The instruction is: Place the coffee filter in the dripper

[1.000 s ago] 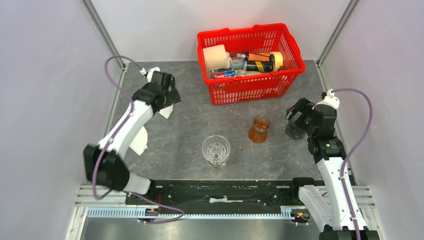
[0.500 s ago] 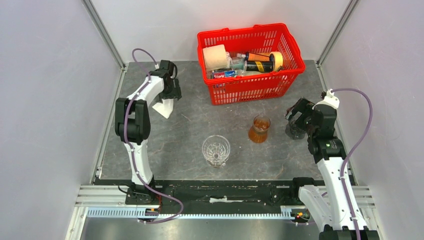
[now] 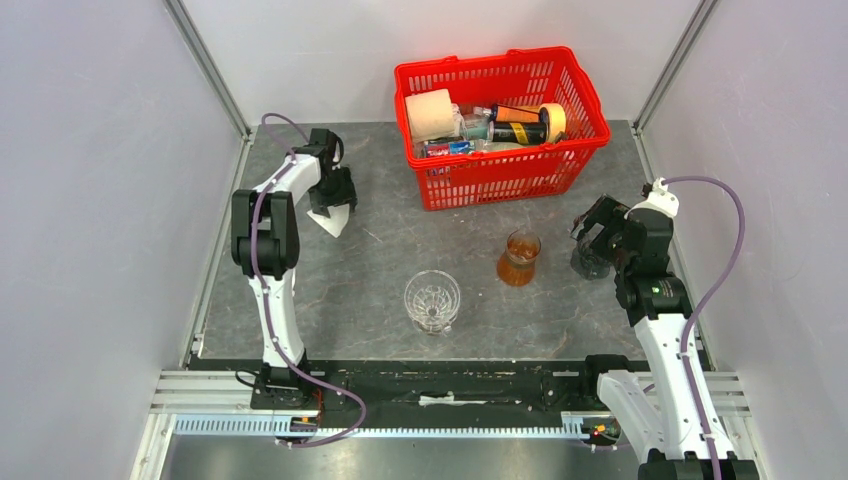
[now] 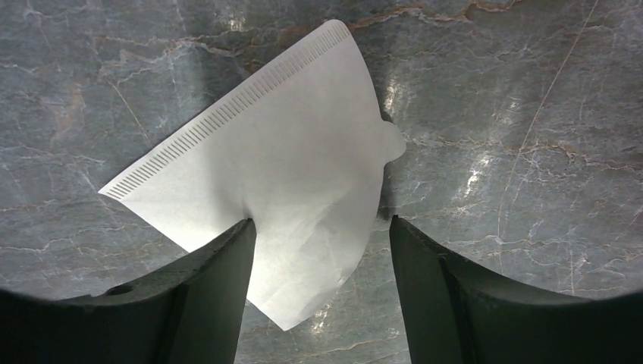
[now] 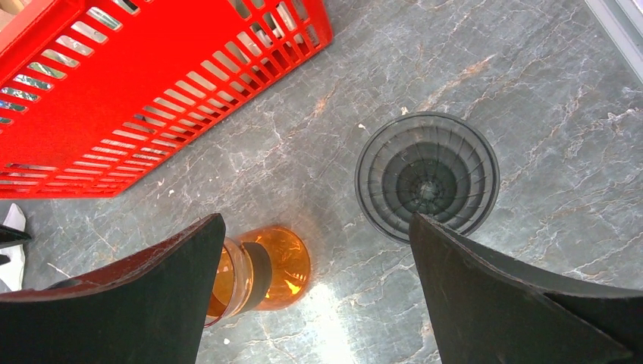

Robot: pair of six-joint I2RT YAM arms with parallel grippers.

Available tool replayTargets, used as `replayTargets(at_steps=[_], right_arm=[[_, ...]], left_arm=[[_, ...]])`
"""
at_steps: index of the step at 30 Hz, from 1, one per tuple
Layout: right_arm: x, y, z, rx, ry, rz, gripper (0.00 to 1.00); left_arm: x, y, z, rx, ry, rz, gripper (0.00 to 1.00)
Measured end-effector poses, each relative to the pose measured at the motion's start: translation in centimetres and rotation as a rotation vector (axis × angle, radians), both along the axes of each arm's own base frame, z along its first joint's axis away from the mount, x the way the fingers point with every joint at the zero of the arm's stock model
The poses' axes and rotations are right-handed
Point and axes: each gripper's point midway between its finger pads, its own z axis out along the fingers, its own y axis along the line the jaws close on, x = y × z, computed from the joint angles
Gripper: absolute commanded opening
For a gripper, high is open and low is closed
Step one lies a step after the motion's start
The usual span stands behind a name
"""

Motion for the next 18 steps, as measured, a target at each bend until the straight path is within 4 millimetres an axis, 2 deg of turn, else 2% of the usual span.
replayTargets(at_steps=[6, 10, 18], right_arm=[[0.03, -0.08, -0.09, -0.004, 0.004, -0.002, 0.99], [0.06, -0.1, -0.17, -0.004, 0.007, -0.004, 0.99], [0.08, -0.1, -0.22, -0.004, 0.009, -0.004, 0.99]], left_arm=[[0.06, 0.3, -0.18, 0.018, 0.016, 0.001, 0.6], [0.05, 0.47, -0.23, 0.034, 0.025, 0.003, 0.48], [0.12, -0.1, -0.22, 0.004, 0.027, -0.011, 0.02]])
